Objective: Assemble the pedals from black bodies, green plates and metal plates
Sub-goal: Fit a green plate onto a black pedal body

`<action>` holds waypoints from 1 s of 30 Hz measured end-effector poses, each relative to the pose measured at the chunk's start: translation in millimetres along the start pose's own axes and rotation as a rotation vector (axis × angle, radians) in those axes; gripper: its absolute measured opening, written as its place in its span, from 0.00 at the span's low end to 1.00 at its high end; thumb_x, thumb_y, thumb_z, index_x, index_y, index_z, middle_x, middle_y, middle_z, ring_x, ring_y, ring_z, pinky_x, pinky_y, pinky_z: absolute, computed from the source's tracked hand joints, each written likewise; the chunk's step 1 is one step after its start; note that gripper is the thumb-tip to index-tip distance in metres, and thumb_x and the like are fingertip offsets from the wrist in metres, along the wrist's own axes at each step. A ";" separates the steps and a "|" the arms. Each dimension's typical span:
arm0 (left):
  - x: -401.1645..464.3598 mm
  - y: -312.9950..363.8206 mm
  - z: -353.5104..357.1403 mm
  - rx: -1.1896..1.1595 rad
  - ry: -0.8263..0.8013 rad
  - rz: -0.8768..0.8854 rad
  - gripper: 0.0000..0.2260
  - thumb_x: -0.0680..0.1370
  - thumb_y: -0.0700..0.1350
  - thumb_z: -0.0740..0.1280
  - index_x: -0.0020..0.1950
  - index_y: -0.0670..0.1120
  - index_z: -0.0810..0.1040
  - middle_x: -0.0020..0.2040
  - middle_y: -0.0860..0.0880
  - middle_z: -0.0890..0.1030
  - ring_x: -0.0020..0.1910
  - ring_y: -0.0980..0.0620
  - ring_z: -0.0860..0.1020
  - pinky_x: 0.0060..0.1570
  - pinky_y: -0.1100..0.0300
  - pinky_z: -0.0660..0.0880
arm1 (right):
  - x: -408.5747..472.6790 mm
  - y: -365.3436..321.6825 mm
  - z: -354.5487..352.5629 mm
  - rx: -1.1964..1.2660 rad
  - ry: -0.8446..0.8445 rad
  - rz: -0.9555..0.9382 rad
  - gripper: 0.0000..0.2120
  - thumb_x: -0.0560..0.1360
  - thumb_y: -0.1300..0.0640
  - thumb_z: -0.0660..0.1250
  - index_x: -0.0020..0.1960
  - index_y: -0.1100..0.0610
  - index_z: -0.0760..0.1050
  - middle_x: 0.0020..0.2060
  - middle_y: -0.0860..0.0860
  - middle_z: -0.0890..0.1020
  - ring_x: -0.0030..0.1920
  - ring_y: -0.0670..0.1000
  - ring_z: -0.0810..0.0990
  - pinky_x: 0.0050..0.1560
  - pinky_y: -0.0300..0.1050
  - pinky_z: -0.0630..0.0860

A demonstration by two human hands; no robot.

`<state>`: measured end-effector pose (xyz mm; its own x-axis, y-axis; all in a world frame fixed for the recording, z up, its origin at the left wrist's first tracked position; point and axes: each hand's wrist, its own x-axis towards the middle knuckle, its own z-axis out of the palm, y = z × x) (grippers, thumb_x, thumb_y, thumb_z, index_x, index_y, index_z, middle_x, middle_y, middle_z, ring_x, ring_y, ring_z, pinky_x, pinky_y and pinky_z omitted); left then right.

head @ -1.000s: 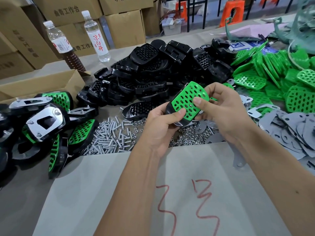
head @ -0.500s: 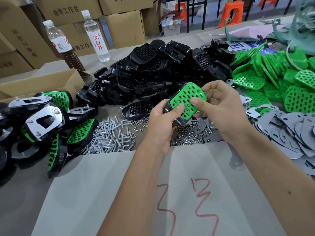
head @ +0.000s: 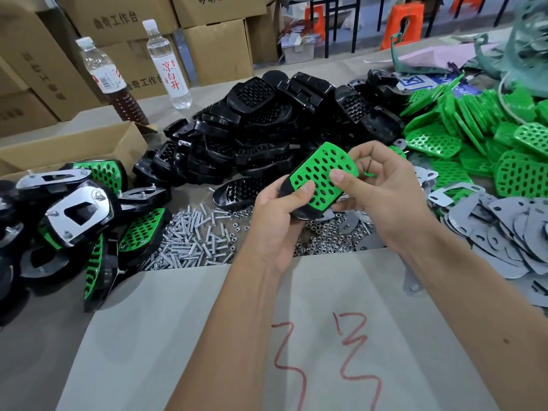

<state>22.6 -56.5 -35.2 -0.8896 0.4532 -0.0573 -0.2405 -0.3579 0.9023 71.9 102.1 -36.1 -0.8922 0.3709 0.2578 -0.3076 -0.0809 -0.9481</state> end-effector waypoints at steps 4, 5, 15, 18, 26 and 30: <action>0.2 0.7 4.9 -0.018 0.090 -0.031 0.08 0.81 0.37 0.68 0.59 0.41 0.82 0.54 0.43 0.87 0.50 0.49 0.85 0.48 0.58 0.82 | 4.3 6.7 -0.9 -0.062 -0.020 0.069 0.13 0.77 0.60 0.76 0.59 0.54 0.79 0.55 0.60 0.83 0.42 0.51 0.85 0.31 0.42 0.79; 0.0 1.0 7.0 -0.006 0.118 -0.034 0.08 0.81 0.40 0.69 0.59 0.42 0.83 0.52 0.44 0.87 0.48 0.50 0.85 0.45 0.59 0.82 | 4.5 7.6 -1.4 -0.063 -0.037 0.080 0.12 0.77 0.61 0.76 0.59 0.54 0.80 0.55 0.60 0.84 0.40 0.51 0.84 0.30 0.41 0.77; -2.0 2.9 8.9 0.021 0.174 -0.024 0.07 0.82 0.46 0.71 0.49 0.44 0.86 0.43 0.48 0.87 0.40 0.54 0.86 0.39 0.61 0.82 | 1.0 3.5 2.1 -0.144 -0.090 0.114 0.12 0.75 0.46 0.72 0.57 0.46 0.82 0.49 0.52 0.87 0.43 0.53 0.81 0.34 0.44 0.76; -1.2 2.6 6.6 0.012 0.140 -0.042 0.08 0.80 0.47 0.72 0.51 0.42 0.85 0.45 0.46 0.88 0.42 0.52 0.86 0.41 0.60 0.82 | -0.5 0.1 2.4 -0.079 -0.133 0.100 0.10 0.77 0.50 0.73 0.58 0.50 0.84 0.49 0.54 0.88 0.47 0.54 0.86 0.37 0.43 0.81; 0.8 2.7 -6.3 -0.019 -0.026 -0.052 0.13 0.78 0.51 0.71 0.54 0.45 0.88 0.54 0.43 0.86 0.50 0.48 0.85 0.52 0.54 0.82 | -2.3 -6.0 2.3 0.089 -0.201 0.098 0.16 0.75 0.56 0.72 0.62 0.58 0.81 0.52 0.60 0.87 0.47 0.59 0.87 0.35 0.44 0.82; 0.3 2.7 0.4 0.057 0.003 -0.066 0.17 0.79 0.50 0.71 0.61 0.39 0.84 0.58 0.38 0.85 0.53 0.44 0.84 0.54 0.51 0.82 | 0.1 -4.0 -1.0 0.011 -0.129 0.114 0.11 0.80 0.63 0.69 0.61 0.60 0.81 0.49 0.58 0.87 0.43 0.56 0.87 0.33 0.44 0.82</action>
<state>21.8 -57.1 -32.6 -0.8735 0.4721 -0.1190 -0.2767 -0.2802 0.9192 73.4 103.5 -32.4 -0.9563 0.2368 0.1714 -0.2051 -0.1256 -0.9706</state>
